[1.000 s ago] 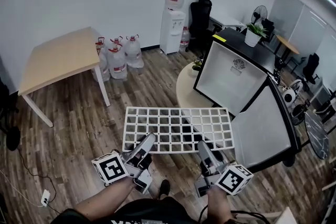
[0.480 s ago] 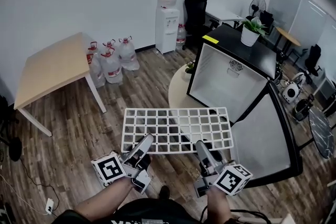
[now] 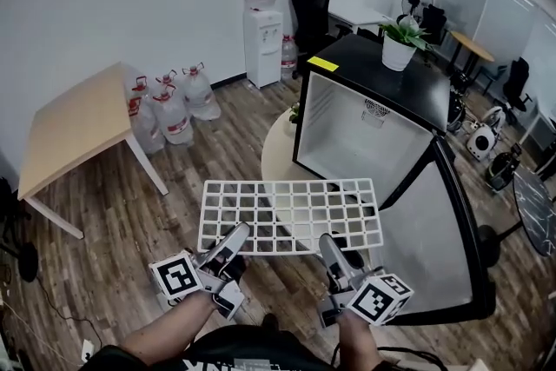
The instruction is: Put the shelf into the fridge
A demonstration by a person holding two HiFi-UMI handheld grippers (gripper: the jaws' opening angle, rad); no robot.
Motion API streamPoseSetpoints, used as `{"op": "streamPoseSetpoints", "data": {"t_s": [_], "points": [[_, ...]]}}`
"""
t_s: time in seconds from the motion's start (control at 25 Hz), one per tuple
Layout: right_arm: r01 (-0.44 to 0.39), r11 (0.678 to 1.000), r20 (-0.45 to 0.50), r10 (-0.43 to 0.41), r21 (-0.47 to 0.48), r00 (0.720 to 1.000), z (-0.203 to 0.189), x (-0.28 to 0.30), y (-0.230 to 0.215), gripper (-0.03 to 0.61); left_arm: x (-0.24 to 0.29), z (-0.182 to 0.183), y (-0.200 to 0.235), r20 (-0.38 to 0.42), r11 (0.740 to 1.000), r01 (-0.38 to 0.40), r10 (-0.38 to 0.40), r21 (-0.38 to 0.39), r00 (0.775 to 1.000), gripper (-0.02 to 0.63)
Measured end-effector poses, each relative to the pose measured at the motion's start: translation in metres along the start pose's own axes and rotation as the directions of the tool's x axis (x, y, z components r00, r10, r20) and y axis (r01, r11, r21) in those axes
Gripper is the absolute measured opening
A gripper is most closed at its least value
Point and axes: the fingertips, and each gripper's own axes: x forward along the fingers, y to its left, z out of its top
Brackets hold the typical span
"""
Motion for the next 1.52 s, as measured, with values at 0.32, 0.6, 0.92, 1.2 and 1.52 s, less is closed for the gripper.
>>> {"op": "streamPoseSetpoints", "data": {"t_s": [0.32, 0.6, 0.92, 1.2, 1.52], "points": [[0.023, 0.999, 0.050, -0.025, 0.024, 0.998, 0.021, 0.005, -0.032, 0.143, 0.045, 0.002, 0.007, -0.062, 0.999, 0.002, 0.000, 0.036, 0.998, 0.084], [0.106, 0.994, 0.078, -0.109, 0.041, 0.991, 0.028, 0.017, -0.059, 0.143, 0.081, 0.007, 0.029, -0.144, 1.000, 0.019, -0.020, -0.008, 0.989, 0.083], [0.237, 0.969, 0.164, -0.244, 0.065, 0.956, 0.039, 0.053, -0.087, 0.143, 0.136, 0.038, 0.066, -0.295, 0.998, 0.040, -0.049, -0.038, 0.954, 0.083], [0.322, 0.942, 0.214, -0.336, 0.099, 0.917, 0.045, 0.092, -0.113, 0.143, 0.181, 0.069, 0.100, -0.410, 0.998, 0.051, -0.060, -0.032, 0.910, 0.081], [0.419, 0.897, 0.281, -0.443, 0.141, 0.852, 0.048, 0.100, -0.133, 0.143, 0.218, 0.074, 0.130, -0.545, 0.998, 0.064, -0.047, 0.011, 0.837, 0.081]]}}
